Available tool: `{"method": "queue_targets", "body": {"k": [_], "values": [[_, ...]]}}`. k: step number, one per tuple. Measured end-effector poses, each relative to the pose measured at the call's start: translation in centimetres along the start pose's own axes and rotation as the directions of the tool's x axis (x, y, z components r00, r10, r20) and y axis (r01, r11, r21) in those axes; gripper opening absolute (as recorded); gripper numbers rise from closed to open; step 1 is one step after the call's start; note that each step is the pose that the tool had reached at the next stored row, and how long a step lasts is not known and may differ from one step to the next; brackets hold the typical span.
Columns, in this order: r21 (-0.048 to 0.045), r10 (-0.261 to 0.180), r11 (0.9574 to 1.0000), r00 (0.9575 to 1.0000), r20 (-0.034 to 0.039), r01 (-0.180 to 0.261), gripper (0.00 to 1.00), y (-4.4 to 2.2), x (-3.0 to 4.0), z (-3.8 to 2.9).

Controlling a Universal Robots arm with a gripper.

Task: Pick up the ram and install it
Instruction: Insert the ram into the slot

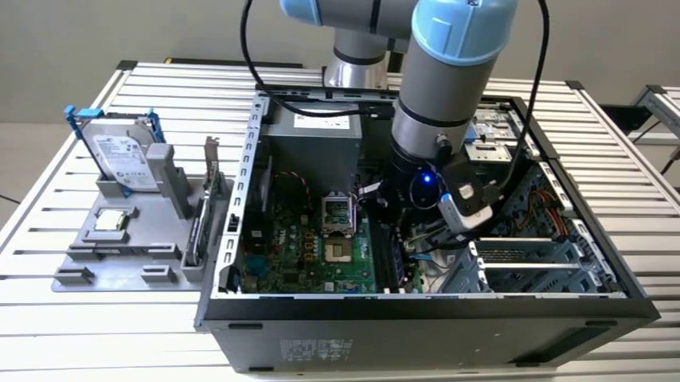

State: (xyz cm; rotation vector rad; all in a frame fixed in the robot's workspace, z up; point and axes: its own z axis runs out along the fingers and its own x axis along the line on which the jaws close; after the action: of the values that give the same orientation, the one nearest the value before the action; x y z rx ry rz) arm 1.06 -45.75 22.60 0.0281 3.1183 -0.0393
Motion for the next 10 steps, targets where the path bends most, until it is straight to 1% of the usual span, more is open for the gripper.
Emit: {"method": "queue_targets", "body": {"k": [3,5,7,10], "values": [[-0.0061,0.0,1.0,1.0,-0.0001,0.0,1.0,-0.02,0.05,-0.57],[-0.0086,0.0,1.0,1.0,-0.0002,0.0,1.0,-0.04,0.07,-1.01],[-0.0108,0.0,0.9999,1.0,-0.0002,0.0,1.0,-0.03,0.11,-1.07],[-0.0109,0.0,0.9999,1.0,-0.0002,0.0,1.0,-0.03,0.12,-1.07]]}}
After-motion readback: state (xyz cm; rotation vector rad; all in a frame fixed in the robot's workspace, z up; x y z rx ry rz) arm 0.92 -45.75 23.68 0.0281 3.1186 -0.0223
